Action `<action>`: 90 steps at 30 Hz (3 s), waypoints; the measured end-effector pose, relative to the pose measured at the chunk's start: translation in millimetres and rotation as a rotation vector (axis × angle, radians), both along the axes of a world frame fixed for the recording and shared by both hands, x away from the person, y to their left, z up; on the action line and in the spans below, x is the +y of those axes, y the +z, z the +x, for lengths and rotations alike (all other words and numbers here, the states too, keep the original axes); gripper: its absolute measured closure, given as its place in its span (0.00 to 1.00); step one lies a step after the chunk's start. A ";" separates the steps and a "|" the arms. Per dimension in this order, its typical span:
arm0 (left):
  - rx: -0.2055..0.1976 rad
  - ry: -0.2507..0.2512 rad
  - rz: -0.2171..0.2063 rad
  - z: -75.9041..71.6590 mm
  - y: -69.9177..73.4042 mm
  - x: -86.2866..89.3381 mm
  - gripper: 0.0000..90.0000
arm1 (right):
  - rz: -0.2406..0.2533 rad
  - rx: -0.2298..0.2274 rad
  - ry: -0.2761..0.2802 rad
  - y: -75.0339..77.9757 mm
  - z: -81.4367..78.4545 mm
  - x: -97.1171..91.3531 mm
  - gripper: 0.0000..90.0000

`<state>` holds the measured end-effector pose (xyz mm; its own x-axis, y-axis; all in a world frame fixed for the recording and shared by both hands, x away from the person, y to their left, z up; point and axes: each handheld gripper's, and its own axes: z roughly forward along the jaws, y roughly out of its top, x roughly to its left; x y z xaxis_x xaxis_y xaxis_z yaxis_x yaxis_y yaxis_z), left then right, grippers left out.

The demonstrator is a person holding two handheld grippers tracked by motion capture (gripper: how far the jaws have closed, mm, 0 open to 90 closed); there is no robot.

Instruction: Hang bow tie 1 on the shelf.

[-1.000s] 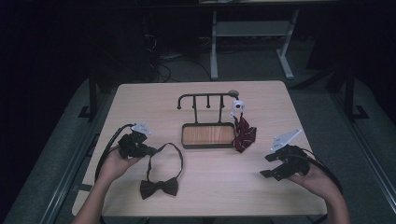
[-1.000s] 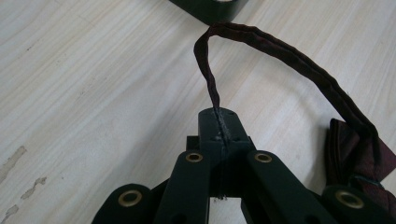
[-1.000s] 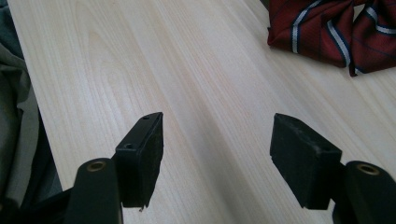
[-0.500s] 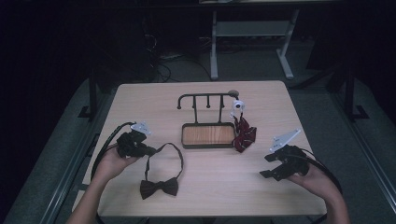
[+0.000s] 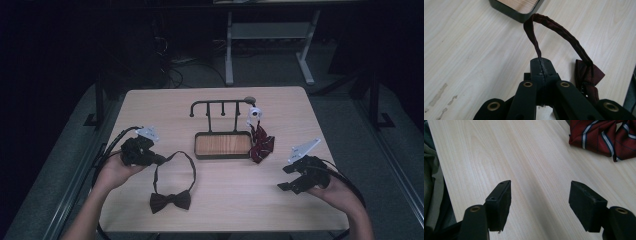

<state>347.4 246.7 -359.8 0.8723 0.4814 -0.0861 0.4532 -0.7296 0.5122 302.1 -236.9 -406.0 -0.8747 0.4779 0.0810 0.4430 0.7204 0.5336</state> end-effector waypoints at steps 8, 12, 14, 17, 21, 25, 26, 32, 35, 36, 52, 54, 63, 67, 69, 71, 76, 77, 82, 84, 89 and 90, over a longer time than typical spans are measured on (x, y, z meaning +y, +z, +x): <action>-0.010 -0.019 -0.011 -2.1 18.4 0.2 1.00 | 0.000 0.001 -0.003 0.1 -0.3 0.8 0.38; -0.016 -0.033 -0.010 -3.3 27.0 -1.4 1.00 | -0.001 0.001 -0.003 0.0 -0.2 0.7 0.37; -0.024 -0.040 -0.009 -4.4 32.0 -2.0 1.00 | -0.002 -0.005 -0.001 0.0 0.0 0.4 0.37; -0.040 -0.036 -0.014 -7.2 38.6 -3.9 1.00 | 0.000 -0.008 -0.014 0.8 0.0 -0.4 0.36; -0.055 -0.049 -0.014 -7.3 46.9 -5.5 1.00 | -0.001 -0.010 -0.012 1.0 -0.1 -0.4 0.36; -0.051 -0.047 -0.020 -7.0 54.0 -7.5 1.00 | -0.003 -0.013 -0.009 0.9 0.0 0.2 0.36; -0.052 -0.050 -0.018 -7.0 55.6 -8.0 1.00 | -0.001 -0.013 -0.009 0.9 0.0 0.4 0.36; -0.058 -0.063 -0.015 -7.8 62.7 -11.9 1.00 | 0.002 -0.013 -0.007 1.6 -0.1 0.4 0.36; -0.059 -0.066 -0.033 -8.2 66.2 -12.6 1.00 | 0.002 -0.013 -0.007 1.8 -0.5 0.2 0.36; -0.062 -0.066 -0.034 -8.2 67.4 -12.9 1.00 | 0.001 -0.013 -0.006 1.8 -0.5 0.2 0.36; -0.077 -0.070 -0.054 -0.1 87.5 -14.7 1.00 | -0.001 -0.016 -0.007 1.1 0.4 -0.4 0.36; -0.079 -0.069 -0.060 2.3 90.5 -15.8 1.00 | 0.003 -0.010 -0.010 0.7 0.4 -0.4 0.36; -0.085 -0.087 -0.050 12.6 104.8 -26.1 1.00 | 0.002 -0.006 -0.008 -0.8 0.9 -0.1 0.36; -0.089 -0.091 -0.049 15.1 110.1 -30.6 1.00 | 0.003 -0.002 -0.011 -1.2 0.6 -0.4 0.36; -0.091 -0.097 -0.043 16.4 112.5 -32.5 1.00 | 0.002 -0.009 -0.007 -1.0 0.9 -0.9 0.36; -0.091 -0.099 -0.044 17.6 114.0 -34.5 1.00 | 0.000 -0.010 -0.007 -0.7 1.0 -1.3 0.36; -0.083 -0.110 -0.028 23.1 115.3 -39.5 1.00 | 0.003 -0.007 -0.009 -0.6 0.6 -2.0 0.36; -0.081 -0.109 -0.028 24.5 115.5 -40.4 1.00 | 0.004 -0.007 -0.008 -0.7 0.7 -2.1 0.36; -0.078 -0.101 -0.023 32.4 119.7 -43.0 1.00 | 0.002 -0.008 -0.007 -1.0 1.0 -2.3 0.36; -0.075 -0.097 -0.022 35.0 121.5 -44.1 1.00 | 0.005 -0.005 -0.010 -1.2 1.0 -2.4 0.36; -0.079 -0.093 -0.005 40.8 125.0 -45.4 1.00 | 0.004 -0.009 -0.006 -0.9 1.2 -2.1 0.36; -0.079 -0.090 -0.006 42.1 125.3 -45.5 1.00 | 0.004 -0.009 -0.006 -0.7 1.1 -2.1 0.36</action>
